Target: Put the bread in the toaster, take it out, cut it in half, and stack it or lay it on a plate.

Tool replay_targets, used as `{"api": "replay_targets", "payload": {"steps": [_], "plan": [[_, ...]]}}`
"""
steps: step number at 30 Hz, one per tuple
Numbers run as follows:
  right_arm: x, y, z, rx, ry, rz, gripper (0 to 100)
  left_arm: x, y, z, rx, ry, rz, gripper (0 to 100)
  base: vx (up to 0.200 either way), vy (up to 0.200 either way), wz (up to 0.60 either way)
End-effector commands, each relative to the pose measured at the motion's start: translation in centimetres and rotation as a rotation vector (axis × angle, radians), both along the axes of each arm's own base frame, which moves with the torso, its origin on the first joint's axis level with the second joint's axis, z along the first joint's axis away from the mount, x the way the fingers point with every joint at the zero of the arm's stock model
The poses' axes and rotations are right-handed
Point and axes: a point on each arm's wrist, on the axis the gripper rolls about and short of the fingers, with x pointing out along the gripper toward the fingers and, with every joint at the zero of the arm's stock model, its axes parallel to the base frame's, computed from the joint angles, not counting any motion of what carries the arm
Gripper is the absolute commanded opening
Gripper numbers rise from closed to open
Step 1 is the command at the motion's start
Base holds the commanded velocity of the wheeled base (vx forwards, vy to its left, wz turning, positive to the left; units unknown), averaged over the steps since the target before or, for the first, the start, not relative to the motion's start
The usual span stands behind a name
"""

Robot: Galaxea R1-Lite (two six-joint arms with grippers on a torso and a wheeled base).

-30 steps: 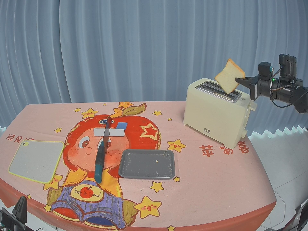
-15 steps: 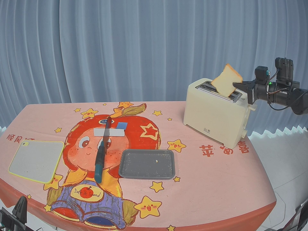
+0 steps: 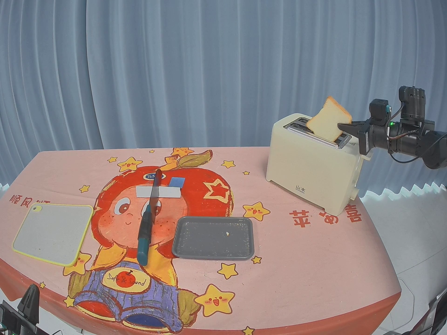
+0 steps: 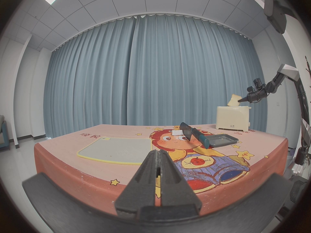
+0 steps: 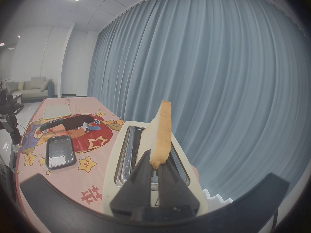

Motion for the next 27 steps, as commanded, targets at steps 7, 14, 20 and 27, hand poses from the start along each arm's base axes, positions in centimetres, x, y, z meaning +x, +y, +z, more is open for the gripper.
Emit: {"api": "replay_targets", "payload": {"steps": [7,14,20,27], "plan": [[0.21,0.18,-0.05,-0.005,-0.008,-0.013,0,0.01,0.00,-0.54,0.000,0.002,0.000,0,0.000,0.000,0.00],[0.21,0.43,-0.14,-0.010,-0.001,-0.017,0,0.01,0.00,-0.54,0.000,0.002,0.000,0,0.000,0.000,0.00],[0.21,0.37,-0.18,-0.011,0.000,-0.018,0,0.01,0.00,-0.52,0.000,0.001,0.000,0,0.000,0.000,0.00],[0.07,0.63,-0.23,-0.007,0.008,-0.017,100,0.01,0.00,-0.52,0.000,0.001,0.000,0,0.000,0.000,0.00]]}}
